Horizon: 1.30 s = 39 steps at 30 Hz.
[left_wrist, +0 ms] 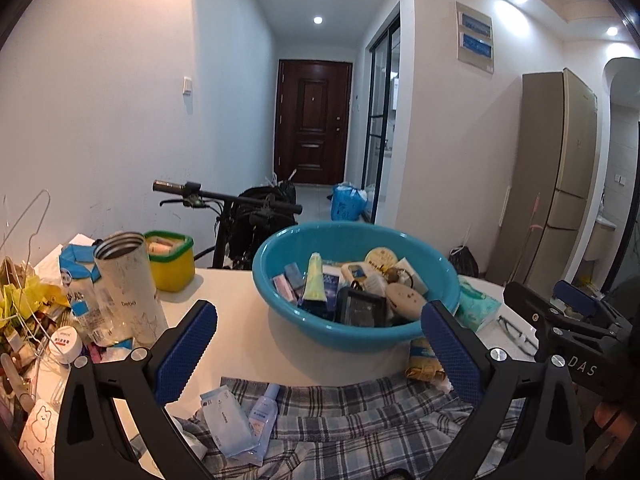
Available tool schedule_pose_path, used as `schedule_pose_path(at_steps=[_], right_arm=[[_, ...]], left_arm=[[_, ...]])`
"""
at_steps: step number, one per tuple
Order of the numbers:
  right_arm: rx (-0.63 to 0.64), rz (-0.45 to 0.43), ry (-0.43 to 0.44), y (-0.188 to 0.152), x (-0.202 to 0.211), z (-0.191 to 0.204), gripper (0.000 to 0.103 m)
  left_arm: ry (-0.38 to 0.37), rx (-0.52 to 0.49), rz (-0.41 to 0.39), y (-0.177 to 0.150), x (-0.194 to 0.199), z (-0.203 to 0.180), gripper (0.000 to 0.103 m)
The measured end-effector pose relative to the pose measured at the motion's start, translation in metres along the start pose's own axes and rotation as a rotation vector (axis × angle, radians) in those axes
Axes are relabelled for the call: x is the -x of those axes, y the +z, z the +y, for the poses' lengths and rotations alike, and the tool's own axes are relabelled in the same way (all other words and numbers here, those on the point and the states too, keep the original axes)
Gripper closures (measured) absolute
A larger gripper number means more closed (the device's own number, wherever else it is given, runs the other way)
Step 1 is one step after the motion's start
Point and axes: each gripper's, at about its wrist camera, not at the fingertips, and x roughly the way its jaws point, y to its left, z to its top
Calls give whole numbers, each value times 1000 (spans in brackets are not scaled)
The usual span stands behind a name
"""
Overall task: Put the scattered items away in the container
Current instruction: 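Move the left tool to the blue lotion bottle while the right approaches the white knob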
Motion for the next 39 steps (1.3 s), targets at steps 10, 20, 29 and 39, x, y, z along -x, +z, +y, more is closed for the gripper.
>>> schedule_pose_path(at_steps=[10,20,29,39], right_arm=[[57,122,-36,-31,-42,7,1],[129,282,-4,-68,-88,9,1],[124,359,7,-83,-108,9,1],[112,416,16,-92,-125,4,1]], left_arm=[[46,-23,176,-32,-56,5,0],[88,-22,309,-58,-99,11,0],[89,22,410,-74,-127,21,0],[63,111,541,-92,-152,39,0]])
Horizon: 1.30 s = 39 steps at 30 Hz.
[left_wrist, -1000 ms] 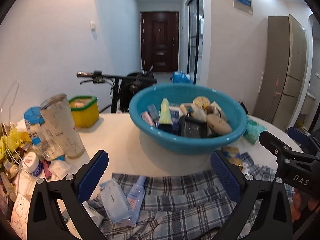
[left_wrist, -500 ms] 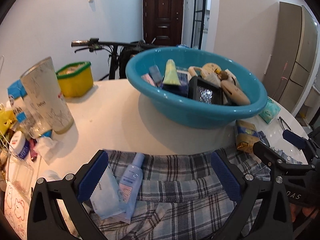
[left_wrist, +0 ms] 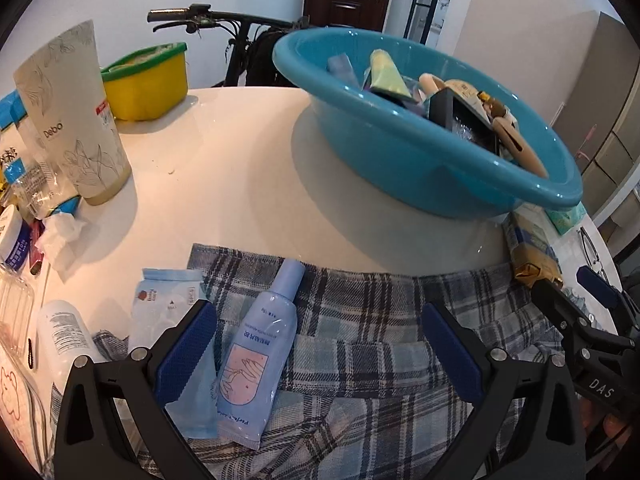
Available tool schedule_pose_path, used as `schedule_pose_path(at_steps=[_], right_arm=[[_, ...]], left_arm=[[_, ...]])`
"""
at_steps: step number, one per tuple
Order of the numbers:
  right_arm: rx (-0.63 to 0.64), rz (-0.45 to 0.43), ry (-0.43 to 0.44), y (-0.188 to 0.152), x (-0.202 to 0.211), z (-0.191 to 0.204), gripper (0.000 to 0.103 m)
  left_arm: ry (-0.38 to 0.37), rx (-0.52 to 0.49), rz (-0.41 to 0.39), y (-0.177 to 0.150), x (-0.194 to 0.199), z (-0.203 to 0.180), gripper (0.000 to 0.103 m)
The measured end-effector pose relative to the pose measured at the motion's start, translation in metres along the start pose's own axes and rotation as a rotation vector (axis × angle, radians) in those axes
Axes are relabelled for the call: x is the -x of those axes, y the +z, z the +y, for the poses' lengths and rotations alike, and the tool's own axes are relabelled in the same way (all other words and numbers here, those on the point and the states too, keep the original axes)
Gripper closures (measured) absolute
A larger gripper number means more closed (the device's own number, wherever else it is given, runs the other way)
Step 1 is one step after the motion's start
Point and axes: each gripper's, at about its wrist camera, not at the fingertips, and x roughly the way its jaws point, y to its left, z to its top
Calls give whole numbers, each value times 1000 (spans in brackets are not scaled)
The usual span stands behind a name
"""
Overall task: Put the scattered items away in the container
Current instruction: 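Move the left tool to the blue lotion bottle while the right approaches the white knob, then close the left gripper on the blue bottle while the right grips the white knob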
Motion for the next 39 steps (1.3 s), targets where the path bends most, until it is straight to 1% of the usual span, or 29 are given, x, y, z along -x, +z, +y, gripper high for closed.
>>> schedule_pose_path(at_steps=[5,7,8,9,10,11,13,14,15,16,17,18,22,23,28,32,36,39], right_arm=[[-6,7,18,3,-8,2,2],[6,8,18,4,-11,4,10],[12,10,17,4,-12,5,13],[17,14,15,3,-13,5,18],[20,20,17,3,-15,5,21],[21,25,22,3,-16,4,27],[16,29,36,3,-18,3,38],[14,29,45,3,-18,2,42],[14,31,57,3,-17,2,49],[12,33,67,3,-16,1,50],[8,30,69,3,-14,-1,52],[5,29,70,3,-12,-2,54],[-3,35,78,4,-2,-9,60],[-8,37,81,4,0,-10,61],[-13,29,101,7,18,-15,63],[7,25,86,7,28,-16,63],[-2,60,81,5,21,-23,62],[-26,91,58,2,11,-31,60]], left_arm=[[-18,-17,3,0,1,-3,1],[-22,-23,11,0,0,-3,9],[-17,-27,21,0,-1,-4,13],[-2,-30,34,-1,-4,-5,15],[19,-34,38,-2,-6,-4,16],[32,-35,41,-2,-7,-4,20],[34,-29,55,-3,-10,-1,28],[34,-25,59,-3,-10,0,36],[31,-18,68,-2,-11,3,46],[29,-12,75,-2,-12,4,51],[32,-6,78,-2,-13,7,62],[34,1,79,-2,-13,9,66],[-24,54,96,2,-11,23,68],[-28,59,96,3,-10,25,69],[-44,42,74,5,5,27,71],[-56,23,61,0,11,22,71],[-47,9,89,-2,2,18,71],[-16,-26,120,-4,-9,15,71]])
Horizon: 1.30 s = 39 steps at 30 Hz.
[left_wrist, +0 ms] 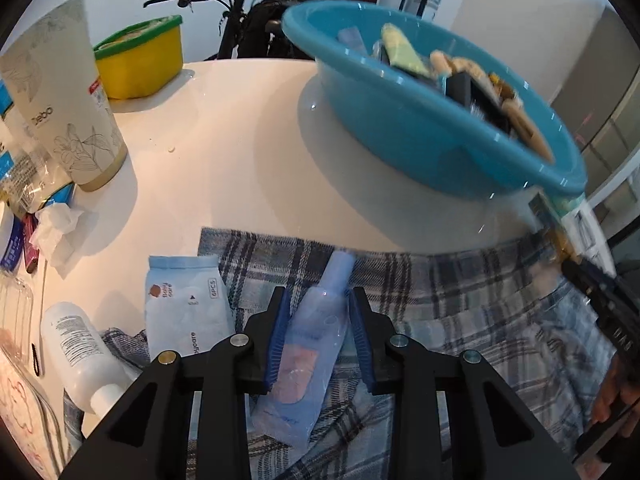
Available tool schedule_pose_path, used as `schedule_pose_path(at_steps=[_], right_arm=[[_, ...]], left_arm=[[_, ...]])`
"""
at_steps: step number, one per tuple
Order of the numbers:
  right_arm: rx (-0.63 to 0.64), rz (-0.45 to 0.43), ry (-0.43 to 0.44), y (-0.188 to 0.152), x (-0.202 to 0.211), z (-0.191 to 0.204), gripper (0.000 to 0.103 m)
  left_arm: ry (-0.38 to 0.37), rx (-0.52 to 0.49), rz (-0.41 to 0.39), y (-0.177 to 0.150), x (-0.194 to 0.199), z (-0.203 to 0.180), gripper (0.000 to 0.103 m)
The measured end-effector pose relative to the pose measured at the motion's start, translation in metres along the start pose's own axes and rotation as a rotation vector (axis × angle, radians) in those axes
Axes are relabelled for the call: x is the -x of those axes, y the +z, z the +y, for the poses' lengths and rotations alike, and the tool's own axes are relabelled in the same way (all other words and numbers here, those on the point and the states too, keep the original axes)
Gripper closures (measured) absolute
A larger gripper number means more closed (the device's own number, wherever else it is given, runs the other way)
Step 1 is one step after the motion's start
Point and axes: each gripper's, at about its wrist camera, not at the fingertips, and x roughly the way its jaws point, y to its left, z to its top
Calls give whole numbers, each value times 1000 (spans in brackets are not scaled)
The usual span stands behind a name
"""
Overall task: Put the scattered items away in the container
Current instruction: 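Close the left gripper on the blue bottle while the right grips the white knob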
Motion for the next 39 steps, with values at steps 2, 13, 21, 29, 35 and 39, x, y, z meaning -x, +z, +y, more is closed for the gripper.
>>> schedule_pose_path(at_steps=[2,13,21,29,35,39], right_arm=[[-5,12,10,-1,-3,-2,61],[55,-32,-80,-5,-19,20,22],[81,64,-90,-9,-33,19,56],[-2,27,-74,-3,-19,-2,67],[-37,-50,-5,1,2,-2,67],[11,-74,21,2,14,14,67]], left_arm=[[20,-16,5,-1,-3,-3,70],[68,-75,-2,-6,-4,-13,68],[-2,-21,-61,-3,19,-4,71],[-109,41,-86,5,32,8,71],[-185,59,-104,4,33,6,71],[-182,38,-139,2,40,-2,71]])
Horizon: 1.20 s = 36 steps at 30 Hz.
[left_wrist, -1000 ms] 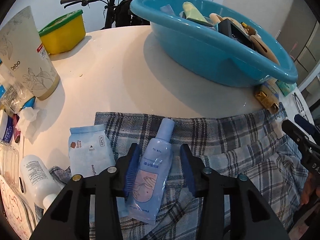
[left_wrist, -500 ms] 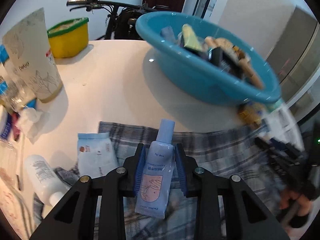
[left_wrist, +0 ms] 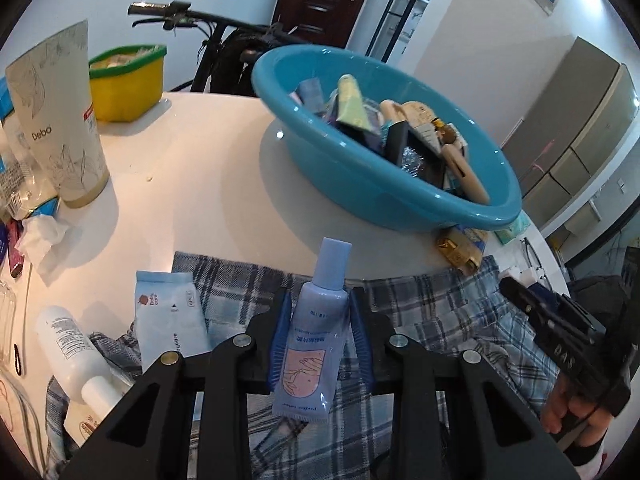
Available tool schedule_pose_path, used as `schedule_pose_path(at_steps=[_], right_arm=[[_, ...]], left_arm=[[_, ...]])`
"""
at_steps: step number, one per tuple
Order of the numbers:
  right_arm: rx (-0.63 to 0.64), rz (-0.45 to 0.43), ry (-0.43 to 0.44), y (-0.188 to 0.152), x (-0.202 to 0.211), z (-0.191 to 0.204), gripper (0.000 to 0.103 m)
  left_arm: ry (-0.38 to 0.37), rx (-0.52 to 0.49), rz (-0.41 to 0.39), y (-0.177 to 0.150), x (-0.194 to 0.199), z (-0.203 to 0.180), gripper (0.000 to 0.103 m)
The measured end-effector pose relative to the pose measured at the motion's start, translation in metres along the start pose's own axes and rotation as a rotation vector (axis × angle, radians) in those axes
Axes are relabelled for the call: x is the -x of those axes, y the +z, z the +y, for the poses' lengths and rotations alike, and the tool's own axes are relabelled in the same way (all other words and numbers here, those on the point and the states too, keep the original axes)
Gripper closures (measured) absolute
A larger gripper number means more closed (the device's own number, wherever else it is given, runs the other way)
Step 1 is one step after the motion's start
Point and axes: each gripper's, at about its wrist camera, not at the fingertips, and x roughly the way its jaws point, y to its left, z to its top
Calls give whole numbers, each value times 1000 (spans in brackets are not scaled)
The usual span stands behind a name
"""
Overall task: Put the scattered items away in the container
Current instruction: 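Close the left gripper on the blue bottle while the right grips the white knob, then lift the blue lotion tube and white knob up from the shirt with both grippers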
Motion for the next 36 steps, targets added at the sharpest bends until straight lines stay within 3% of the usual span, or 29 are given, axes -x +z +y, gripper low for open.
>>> schedule_pose_path(at_steps=[8,18,27,36], right_arm=[[65,-25,28,-4,8,30,67],[-7,8,8,-6,-12,12,67],[-26,-35,2,-2,0,8,67],[-24,-85,-29,1,6,5,67]], left_arm=[[-2,-26,-27,-2,6,-12,71],[5,-18,-50,-3,7,-14,71],[-26,18,-88,-1,12,-7,72],[-16,-12,-157,-1,23,-13,74]])
